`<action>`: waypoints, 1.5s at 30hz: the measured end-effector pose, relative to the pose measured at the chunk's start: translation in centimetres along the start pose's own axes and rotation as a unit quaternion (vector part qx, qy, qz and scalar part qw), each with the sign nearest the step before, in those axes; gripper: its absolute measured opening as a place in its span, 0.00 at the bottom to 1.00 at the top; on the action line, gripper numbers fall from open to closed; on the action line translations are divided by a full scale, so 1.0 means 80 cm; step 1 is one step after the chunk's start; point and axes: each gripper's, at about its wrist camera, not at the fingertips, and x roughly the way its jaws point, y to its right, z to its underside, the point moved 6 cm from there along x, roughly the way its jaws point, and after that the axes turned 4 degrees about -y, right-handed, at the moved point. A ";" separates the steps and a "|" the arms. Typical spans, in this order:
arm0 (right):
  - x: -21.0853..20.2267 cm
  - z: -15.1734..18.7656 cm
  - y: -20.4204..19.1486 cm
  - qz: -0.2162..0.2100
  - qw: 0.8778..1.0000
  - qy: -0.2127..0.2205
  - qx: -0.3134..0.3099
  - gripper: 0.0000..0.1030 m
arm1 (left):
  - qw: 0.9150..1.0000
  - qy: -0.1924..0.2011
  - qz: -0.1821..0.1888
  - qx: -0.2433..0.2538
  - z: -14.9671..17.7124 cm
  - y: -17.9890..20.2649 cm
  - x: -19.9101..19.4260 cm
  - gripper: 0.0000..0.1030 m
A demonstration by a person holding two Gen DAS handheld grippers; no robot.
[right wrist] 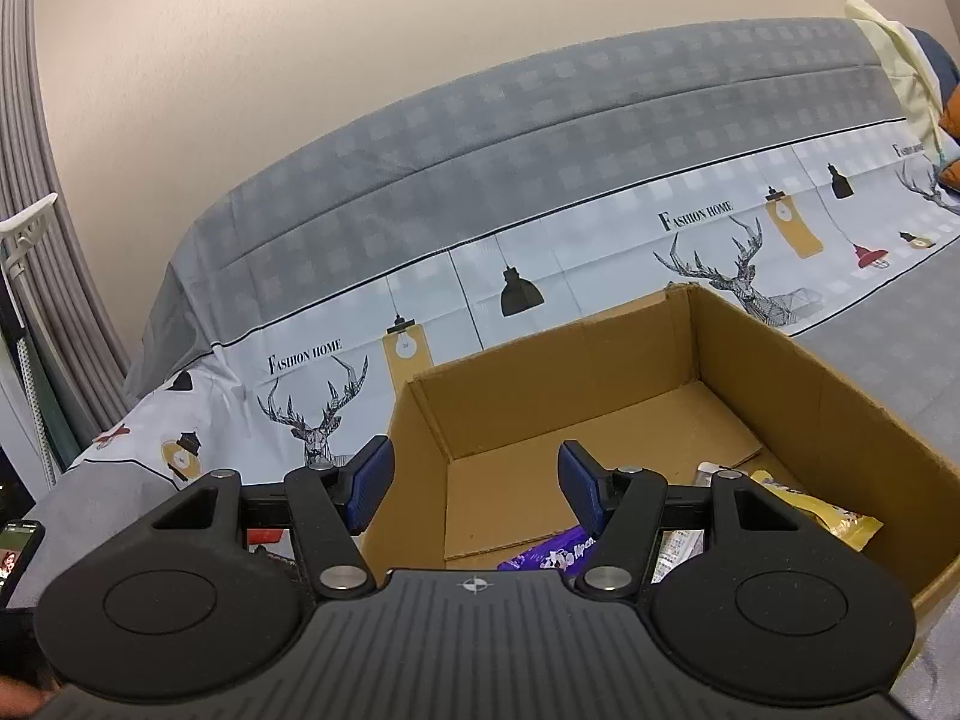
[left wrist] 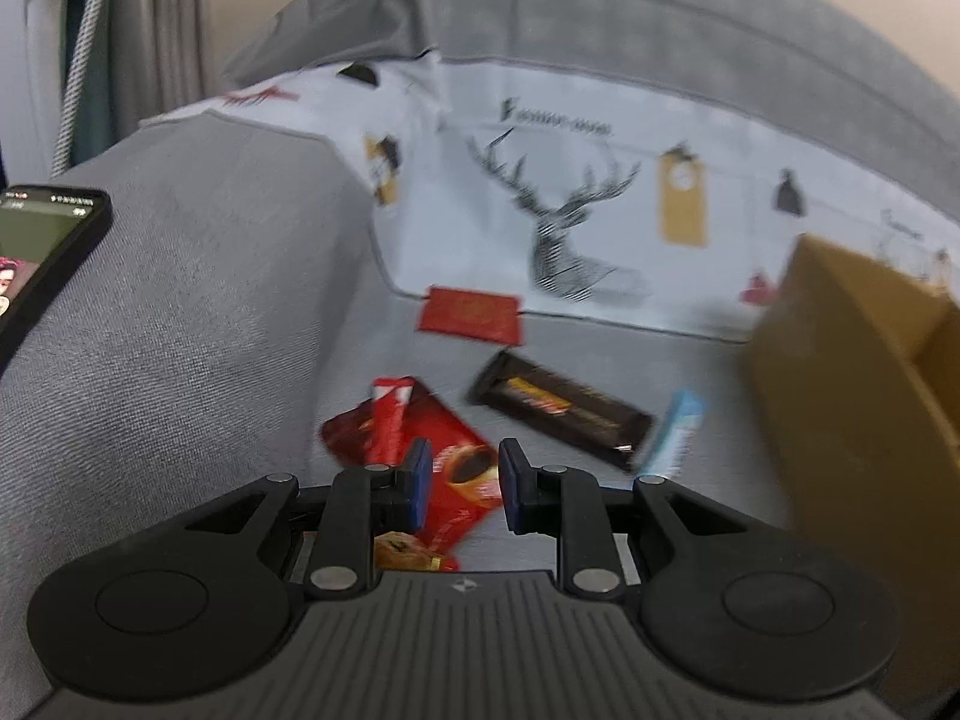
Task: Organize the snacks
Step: 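Move both tools back over the snacks on the bed, then grasp the red Nescafe stick with the left tool while the right tool grasps the blue stick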
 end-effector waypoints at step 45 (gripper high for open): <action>0.286 0.155 -0.187 0.104 0.950 -0.276 -0.100 0.54 | 0.992 -0.033 -0.033 -0.120 -0.001 -0.035 0.079 0.35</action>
